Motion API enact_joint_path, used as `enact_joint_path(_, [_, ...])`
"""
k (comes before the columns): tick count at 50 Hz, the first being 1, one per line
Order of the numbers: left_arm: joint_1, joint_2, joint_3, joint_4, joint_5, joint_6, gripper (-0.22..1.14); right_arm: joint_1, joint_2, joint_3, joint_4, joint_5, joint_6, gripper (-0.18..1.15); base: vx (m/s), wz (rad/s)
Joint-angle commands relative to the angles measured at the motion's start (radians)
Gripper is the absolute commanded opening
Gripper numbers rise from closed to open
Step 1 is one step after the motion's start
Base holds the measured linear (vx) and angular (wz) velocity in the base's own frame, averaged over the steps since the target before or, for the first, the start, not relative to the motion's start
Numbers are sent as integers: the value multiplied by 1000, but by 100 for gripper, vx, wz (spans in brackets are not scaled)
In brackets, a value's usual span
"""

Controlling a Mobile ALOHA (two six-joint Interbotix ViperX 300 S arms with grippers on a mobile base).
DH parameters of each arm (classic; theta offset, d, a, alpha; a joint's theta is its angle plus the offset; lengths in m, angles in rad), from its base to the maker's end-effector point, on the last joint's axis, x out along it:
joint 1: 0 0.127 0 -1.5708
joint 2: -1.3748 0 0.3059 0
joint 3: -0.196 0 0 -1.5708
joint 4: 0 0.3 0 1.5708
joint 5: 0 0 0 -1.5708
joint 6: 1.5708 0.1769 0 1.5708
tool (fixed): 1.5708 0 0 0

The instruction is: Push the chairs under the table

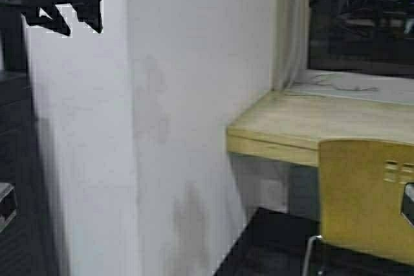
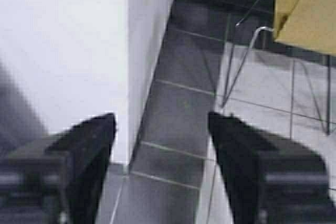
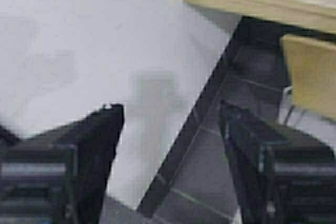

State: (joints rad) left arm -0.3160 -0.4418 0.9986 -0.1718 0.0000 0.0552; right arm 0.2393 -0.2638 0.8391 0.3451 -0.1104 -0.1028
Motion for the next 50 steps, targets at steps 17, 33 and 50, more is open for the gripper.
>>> enact_joint_path(17, [-2, -28, -12, -5, -6, -20, 89, 58, 15, -54, 6, 23, 14, 89, -21, 25])
enact_joint_path(33, [-2, -34, -20, -6, -11, -28, 89, 60, 17, -21, -3, 34, 12, 89, -26, 27])
enact_joint_path(50, [-2, -26, -23, -5, -11, -18, 89, 60, 55, -32, -5, 48, 20, 89, -25, 28])
